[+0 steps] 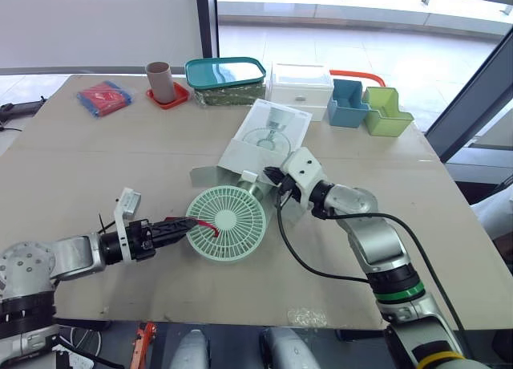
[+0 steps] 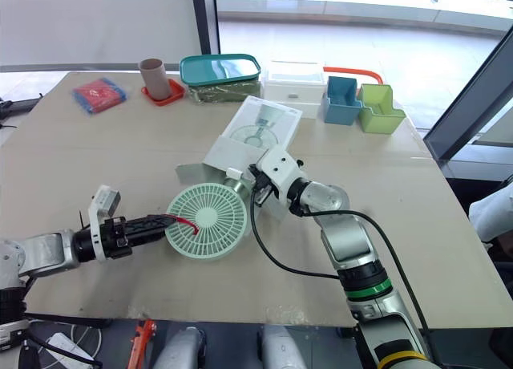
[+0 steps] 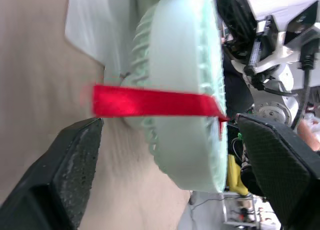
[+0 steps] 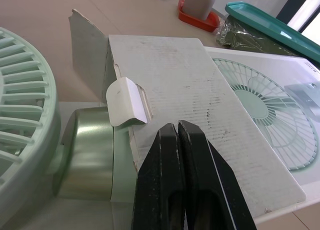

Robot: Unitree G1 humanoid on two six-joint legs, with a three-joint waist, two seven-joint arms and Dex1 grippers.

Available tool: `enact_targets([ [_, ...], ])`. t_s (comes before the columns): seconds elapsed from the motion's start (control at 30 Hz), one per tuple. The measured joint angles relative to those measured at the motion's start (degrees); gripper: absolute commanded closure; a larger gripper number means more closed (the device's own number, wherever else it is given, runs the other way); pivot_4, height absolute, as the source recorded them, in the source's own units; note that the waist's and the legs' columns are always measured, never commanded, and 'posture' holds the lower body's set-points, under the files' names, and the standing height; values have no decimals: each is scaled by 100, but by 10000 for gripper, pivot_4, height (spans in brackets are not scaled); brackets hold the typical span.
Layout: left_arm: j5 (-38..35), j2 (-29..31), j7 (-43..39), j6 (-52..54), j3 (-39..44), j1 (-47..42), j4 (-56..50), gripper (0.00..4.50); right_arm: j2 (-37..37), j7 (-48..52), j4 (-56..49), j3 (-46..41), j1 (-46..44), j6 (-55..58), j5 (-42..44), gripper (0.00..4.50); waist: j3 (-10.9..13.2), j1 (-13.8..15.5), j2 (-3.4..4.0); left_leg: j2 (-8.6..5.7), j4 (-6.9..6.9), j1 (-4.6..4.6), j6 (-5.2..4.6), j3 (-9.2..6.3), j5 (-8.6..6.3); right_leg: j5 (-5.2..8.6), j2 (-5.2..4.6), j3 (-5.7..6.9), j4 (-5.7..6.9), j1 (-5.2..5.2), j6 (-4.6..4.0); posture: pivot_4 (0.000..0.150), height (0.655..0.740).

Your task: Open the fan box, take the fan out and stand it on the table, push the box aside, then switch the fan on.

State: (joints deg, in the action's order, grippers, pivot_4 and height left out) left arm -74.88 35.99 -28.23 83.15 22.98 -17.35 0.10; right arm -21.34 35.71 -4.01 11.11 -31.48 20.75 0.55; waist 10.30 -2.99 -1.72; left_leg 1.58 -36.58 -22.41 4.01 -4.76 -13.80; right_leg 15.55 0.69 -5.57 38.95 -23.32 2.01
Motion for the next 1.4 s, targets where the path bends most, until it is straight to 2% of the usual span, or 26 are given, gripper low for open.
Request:
enact_targets([
  [0.13,108,140,-280,-166,-72,-73,-123,370,0,28,34,-19,-1,-56,40,44522,0,0,0,0,1,0,0,1,0,1,0,-1,0,0,0,1500,7400],
  [0.2,397,481,-767,-414,-305,-76,-185,370,-14,64,78,-38,-5,-111,99,44522,2,-8,0,2,5,0,0,1,0,2,2,0,0,-4,-4,1500,7400],
  [0.3,1158,1093,-1626,-1321,-547,101,-328,370,-71,163,87,-67,-5,-180,170,44522,5,-14,7,1,14,1,0,4,0,9,0,-1,0,-7,-13,1500,7400],
  [0.33,1852,1336,-2208,-2312,-728,286,-358,370,-84,208,92,-103,1,-191,253,44522,6,-3,7,1,18,1,0,4,0,13,-1,1,-1,-8,-18,1500,7400],
  [0.4,2605,1479,-2673,-3418,-949,516,-342,370,-86,262,91,-175,29,-193,338,44522,6,2,9,1,25,0,-1,7,-1,16,-4,0,-5,-11,-21,1500,7400],
  [0.47,3335,1338,-3059,-4685,-1023,586,-229,370,-115,309,91,-260,62,-205,423,44522,8,28,6,4,27,-6,-2,6,-1,18,-5,6,-6,-15,-24,1500,7400],
  [0.6,3709,1222,-3229,-5484,-1030,580,-139,370,-120,334,95,-260,62,-232,429,44522,8,31,6,3,26,-7,-5,8,-3,18,-6,4,-9,-14,-23,1500,7400],
  [0.63,4087,1155,-3378,-6270,-1038,582,-37,370,-137,350,107,-260,62,-252,432,44522,8,29,6,3,26,-7,-7,9,-4,18,-5,3,-11,-14,-23,1500,7400],
  [0.83,4801,1127,-3722,-7805,-1095,556,425,370,-138,400,138,-269,58,-289,493,44522,8,26,6,5,26,-7,-11,10,-6,18,-2,4,-10,-14,-23,1500,7400],
  [0.87,4983,1089,-3798,-8238,-1126,518,570,370,-137,408,149,-291,56,-287,533,44522,8,26,6,5,25,-7,-11,10,-6,18,-3,4,-10,-14,-23,1500,7400],
  [0.9,5461,941,-3906,-9467,-1241,363,903,370,-136,449,155,-357,57,-271,642,44522,8,28,7,4,24,-10,-11,9,-7,18,-3,5,-10,-14,-22,1500,7400],
  [0.93,5491,934,-3909,-9540,-1247,352,924,370,-136,452,155,-362,57,-267,651,44522,8,28,7,4,24,-9,-11,9,-7,18,-4,6,-10,-14,-22,1500,7400],
  [1.0,5778,868,-3964,-10404,-1352,212,1138,370,-137,490,147,-439,59,-246,743,44522,8,33,7,3,23,-11,-11,8,-7,17,-5,6,-10,-13,-21,1500,7400],
  [1.03,6093,774,-4023,-11359,-1477,7,1469,370,-163,553,126,-509,82,-226,863,44522,9,34,7,1,23,-11,-13,9,-7,16,-6,6,-10,-13,-20,1500,7400],
  [1.1,6238,749,-4103,-11882,-1607,-112,1676,370,-178,580,74,-528,115,-219,942,44522,8,31,7,3,22,-11,-15,9,-9,15,-5,7,-10,-13,-21,1500,7400],
  [1.17,6335,719,-4159,-12338,-1703,-209,1845,0,-188,651,29,-584,162,-204,1074,38908,9,18,7,6,21,-10,-21,11,-12,15,-3,6,-8,-14,-21,1500,7400],
  [1.2,6373,717,-4247,-12706,-1834,-345,2042,0,-212,740,-87,-722,231,-173,1272,33478,9,20,8,6,21,-11,-23,10,-13,16,-2,8,-6,-15,-20,1500,7400],
  [1.23,6383,717,-4277,-12902,-1885,-396,2165,0,-251,817,-184,-790,267,-170,1397,31632,10,16,9,7,20,-10,-26,10,-15,16,-2,9,-5,-15,-20,1500,7400],
  [1.27,6413,717,-4326,-13095,-1934,-446,2298,0,-297,896,-299,-887,319,-172,1514,27846,10,13,9,8,19,-10,-28,10,-16,16,-2,9,-4,-14,-20,1500,7400],
  [1.3,6415,717,-4328,-13103,-1937,-450,2305,0,-300,899,-304,-893,323,-172,1518,26527,10,13,9,8,19,-10,-28,9,-16,16,-2,10,-4,-13,-19,1500,7400],
  [1.4,6469,718,-4384,-13435,-2082,-527,2520,0,-446,1054,-452,-993,455,-184,1686,14966,10,19,9,7,15,-10,-29,10,-16,16,-2,11,-3,-13,-19,1500,7400],
])
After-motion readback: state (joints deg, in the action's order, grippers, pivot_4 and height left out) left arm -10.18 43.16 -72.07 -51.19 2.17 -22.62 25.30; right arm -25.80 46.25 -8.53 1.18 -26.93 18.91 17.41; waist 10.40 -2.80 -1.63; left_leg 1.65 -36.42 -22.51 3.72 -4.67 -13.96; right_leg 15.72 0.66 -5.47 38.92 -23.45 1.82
